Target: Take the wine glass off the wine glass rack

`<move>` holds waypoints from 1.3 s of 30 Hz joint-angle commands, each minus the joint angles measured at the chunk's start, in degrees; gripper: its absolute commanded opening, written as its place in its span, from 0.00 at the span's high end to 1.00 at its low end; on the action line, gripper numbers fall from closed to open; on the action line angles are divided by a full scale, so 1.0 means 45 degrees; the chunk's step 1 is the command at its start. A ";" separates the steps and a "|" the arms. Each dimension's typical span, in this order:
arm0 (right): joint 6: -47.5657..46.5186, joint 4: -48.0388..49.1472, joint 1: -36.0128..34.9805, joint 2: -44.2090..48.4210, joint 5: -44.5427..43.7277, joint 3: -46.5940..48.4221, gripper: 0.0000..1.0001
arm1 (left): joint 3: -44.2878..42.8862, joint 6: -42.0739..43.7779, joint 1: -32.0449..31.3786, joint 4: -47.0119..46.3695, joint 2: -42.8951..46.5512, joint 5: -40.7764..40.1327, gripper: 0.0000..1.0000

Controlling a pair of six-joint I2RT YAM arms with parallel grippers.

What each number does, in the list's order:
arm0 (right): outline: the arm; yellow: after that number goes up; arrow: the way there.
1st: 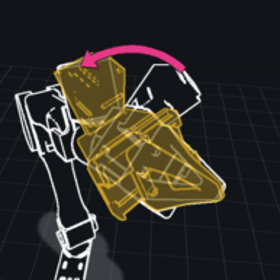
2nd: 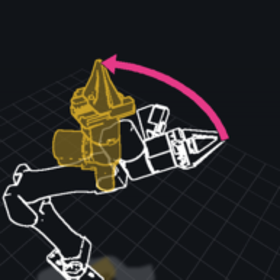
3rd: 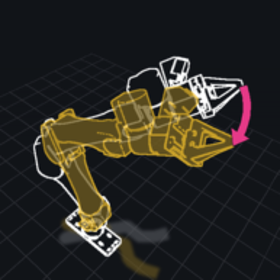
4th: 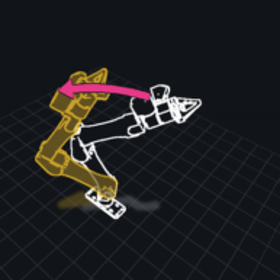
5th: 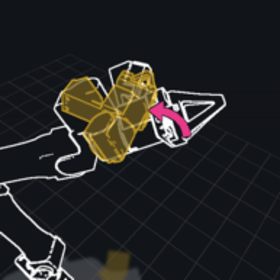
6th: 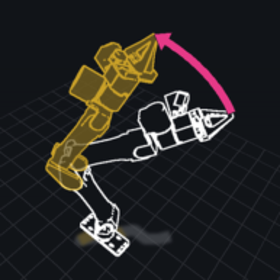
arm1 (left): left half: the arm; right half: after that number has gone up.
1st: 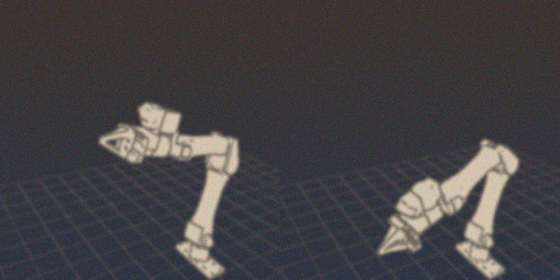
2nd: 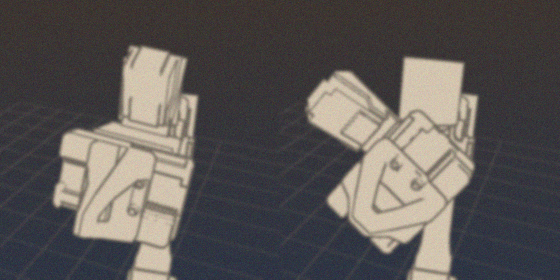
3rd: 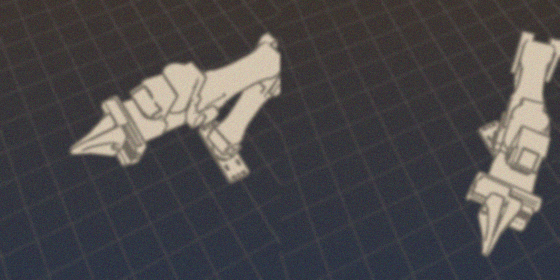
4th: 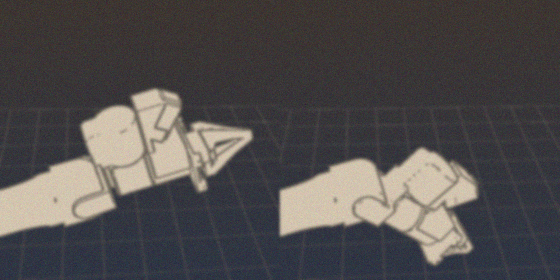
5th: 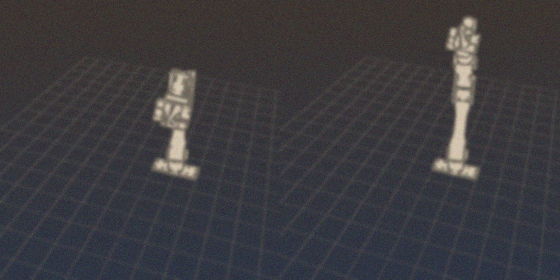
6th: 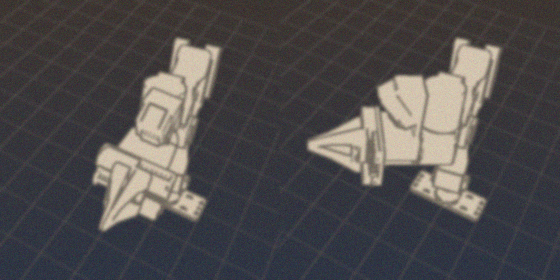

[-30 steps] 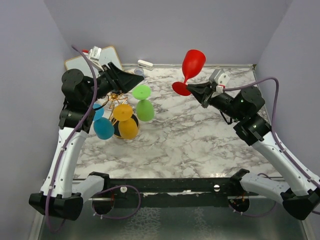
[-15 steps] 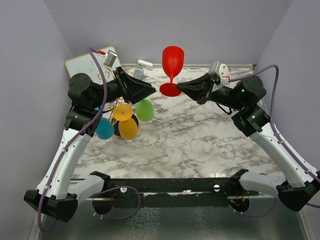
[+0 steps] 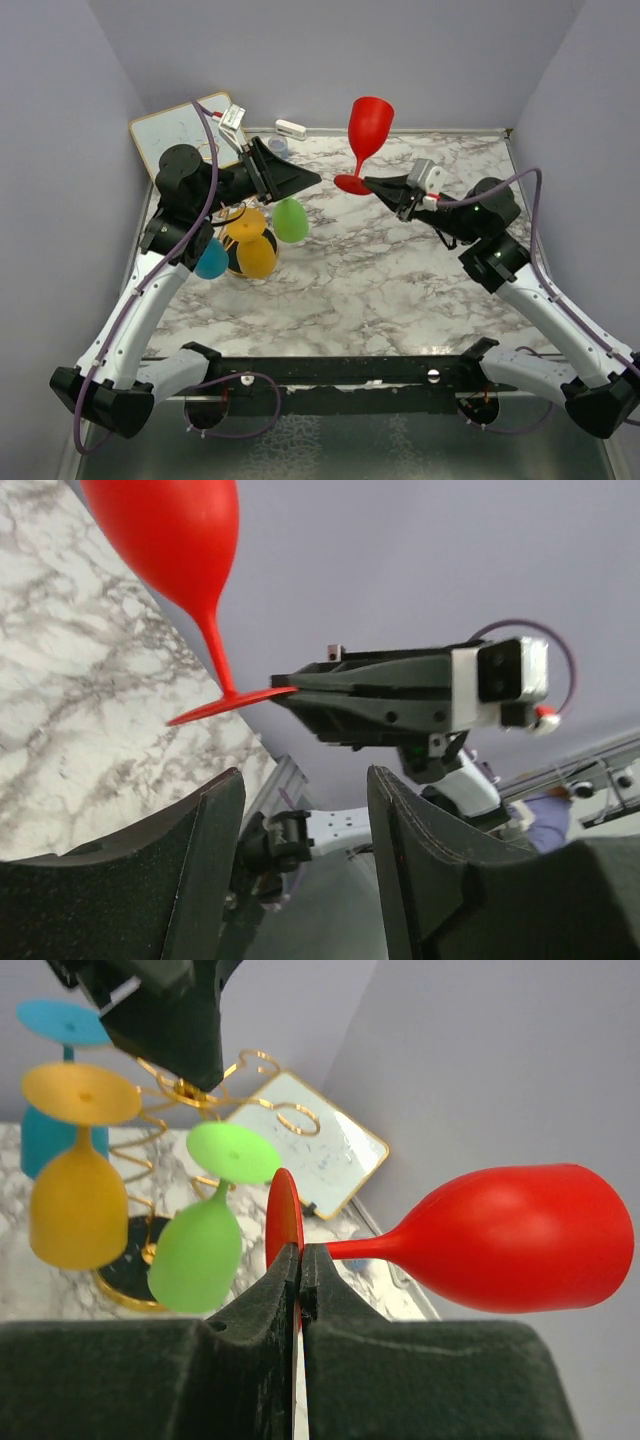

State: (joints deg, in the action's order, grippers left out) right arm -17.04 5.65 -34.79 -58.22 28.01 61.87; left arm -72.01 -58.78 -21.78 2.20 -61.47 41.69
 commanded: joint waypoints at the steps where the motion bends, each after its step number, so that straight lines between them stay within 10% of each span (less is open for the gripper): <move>1: -0.2608 0.2175 -0.0321 0.0120 -0.0880 -0.1430 0.99 | 0.0555 -0.2484 -0.0062 -0.0118 -0.0368 -0.0201 0.44; 31: -0.8542 0.5855 -0.4105 -0.1214 -0.4554 -0.3011 0.99 | 0.0716 -0.4244 -0.0082 -0.0374 -0.1236 -0.0886 0.42; 39: -0.9097 0.6323 -0.4605 -0.1246 -0.4984 -0.3173 0.99 | 0.0895 -0.4000 -0.0083 -0.0312 -0.1289 -0.0887 0.65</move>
State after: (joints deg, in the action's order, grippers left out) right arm -55.72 30.55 -54.39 -63.86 7.62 48.34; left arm -67.88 -77.23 -21.89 1.98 -67.16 39.03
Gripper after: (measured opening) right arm 0.012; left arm 0.400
